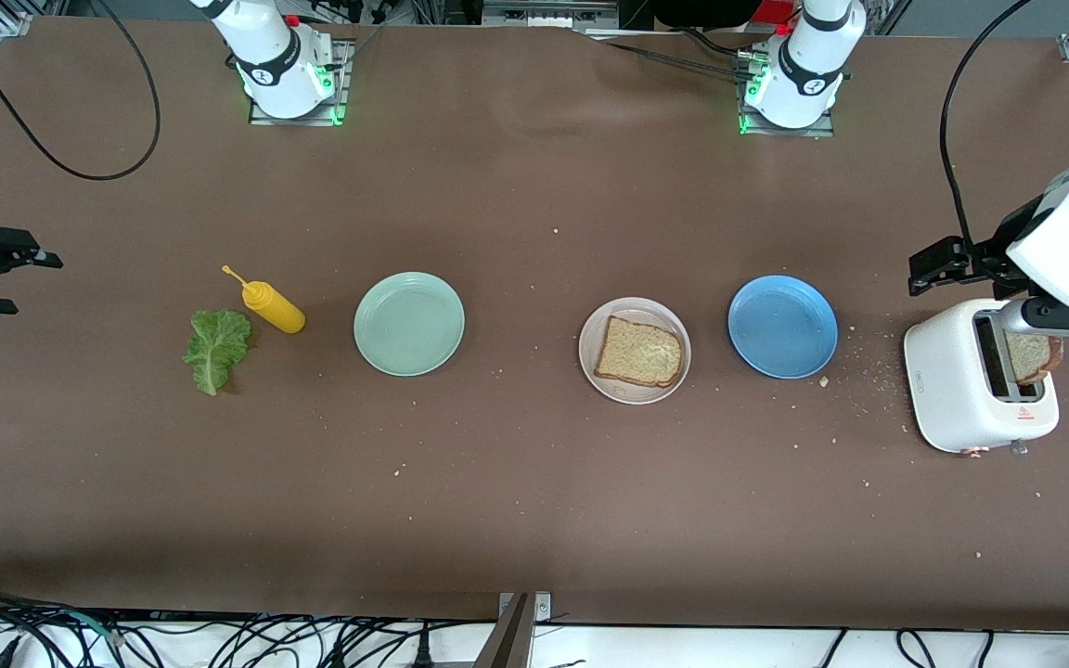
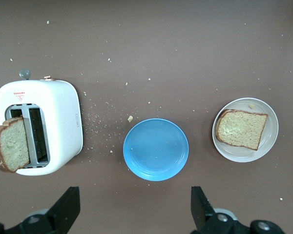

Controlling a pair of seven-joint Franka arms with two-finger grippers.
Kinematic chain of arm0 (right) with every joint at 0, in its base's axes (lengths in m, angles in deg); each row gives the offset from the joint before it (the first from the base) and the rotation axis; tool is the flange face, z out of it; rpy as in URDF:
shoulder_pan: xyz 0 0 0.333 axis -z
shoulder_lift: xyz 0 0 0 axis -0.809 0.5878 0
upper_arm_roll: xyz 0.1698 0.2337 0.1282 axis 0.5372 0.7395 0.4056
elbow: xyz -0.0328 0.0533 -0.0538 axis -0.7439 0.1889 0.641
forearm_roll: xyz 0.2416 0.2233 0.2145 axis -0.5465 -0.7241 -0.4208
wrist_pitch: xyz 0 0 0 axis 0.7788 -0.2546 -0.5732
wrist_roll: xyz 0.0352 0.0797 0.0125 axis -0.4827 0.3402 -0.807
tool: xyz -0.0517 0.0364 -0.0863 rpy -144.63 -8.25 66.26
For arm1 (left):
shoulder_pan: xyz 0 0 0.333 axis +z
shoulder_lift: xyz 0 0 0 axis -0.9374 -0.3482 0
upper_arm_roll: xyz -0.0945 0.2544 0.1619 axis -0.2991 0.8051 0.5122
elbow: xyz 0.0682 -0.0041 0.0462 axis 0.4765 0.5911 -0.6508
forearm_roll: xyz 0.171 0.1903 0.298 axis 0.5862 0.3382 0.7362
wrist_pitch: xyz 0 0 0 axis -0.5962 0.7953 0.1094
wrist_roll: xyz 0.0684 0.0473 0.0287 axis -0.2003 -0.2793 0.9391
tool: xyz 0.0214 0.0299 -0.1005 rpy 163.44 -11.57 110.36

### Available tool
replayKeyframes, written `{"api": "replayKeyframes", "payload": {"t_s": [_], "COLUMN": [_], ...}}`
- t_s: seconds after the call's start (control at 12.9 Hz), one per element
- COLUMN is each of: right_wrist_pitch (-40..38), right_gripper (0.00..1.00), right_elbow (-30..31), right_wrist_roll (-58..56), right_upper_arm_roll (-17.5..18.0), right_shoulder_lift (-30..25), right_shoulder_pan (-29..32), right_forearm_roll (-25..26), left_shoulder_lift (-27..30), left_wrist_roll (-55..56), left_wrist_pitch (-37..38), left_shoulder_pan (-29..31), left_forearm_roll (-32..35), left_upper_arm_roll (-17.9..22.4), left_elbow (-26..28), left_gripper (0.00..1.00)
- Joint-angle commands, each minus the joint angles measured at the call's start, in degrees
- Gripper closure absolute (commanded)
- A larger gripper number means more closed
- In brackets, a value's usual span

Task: Make sandwich in beige plate with both arms
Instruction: 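Draw the open right gripper back from the mustard bottle, then reach the right gripper down to the green lettuce leaf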

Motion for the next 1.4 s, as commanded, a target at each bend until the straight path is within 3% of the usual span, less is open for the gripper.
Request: {"api": "replayKeyframes", "payload": {"t_s": [0.0,0.23,0.39,0.86,1.09,1.32], "right_wrist_pitch": [1.2,6.7,12.9,38.9,58.5,63.6], "right_gripper": [0.02,0.02,0.02,0.02,0.02,0.02], "right_elbow": [0.3,5.7,11.6,33.5,44.7,45.3], "right_wrist_roll": [16.7,21.8,22.6,29.8,33.8,39.8], "right_upper_arm_roll": [0.2,0.2,0.1,0.9,1.9,2.9], "right_shoulder_lift": [-0.1,-0.1,-0.4,-3.6,-2.9,0.6], "right_shoulder_pan": [-3.2,-5.9,-6.0,-6.0,-6.0,-6.0], "right_forearm_roll": [5.7,9.6,9.6,9.1,8.8,8.6], "left_shoulder_lift": [0.8,0.8,0.7,0.8,0.8,0.8], "left_wrist_roll": [0.3,0.1,0.1,0.1,0.1,0.1], "left_wrist_pitch": [0.7,0.7,0.7,0.7,0.7,0.7], "left_shoulder_pan": [0.4,0.4,0.4,0.4,0.4,0.4], "left_forearm_roll": [-1.0,-1.0,-0.9,-0.9,-0.9,-0.9], "left_upper_arm_roll": [-0.2,-0.2,-0.2,-0.2,-0.2,-0.2], "left_elbow": [0.3,0.3,0.3,0.3,0.3,0.3], "left_gripper": [0.0,0.0,0.0,0.0,0.0,0.0]}}
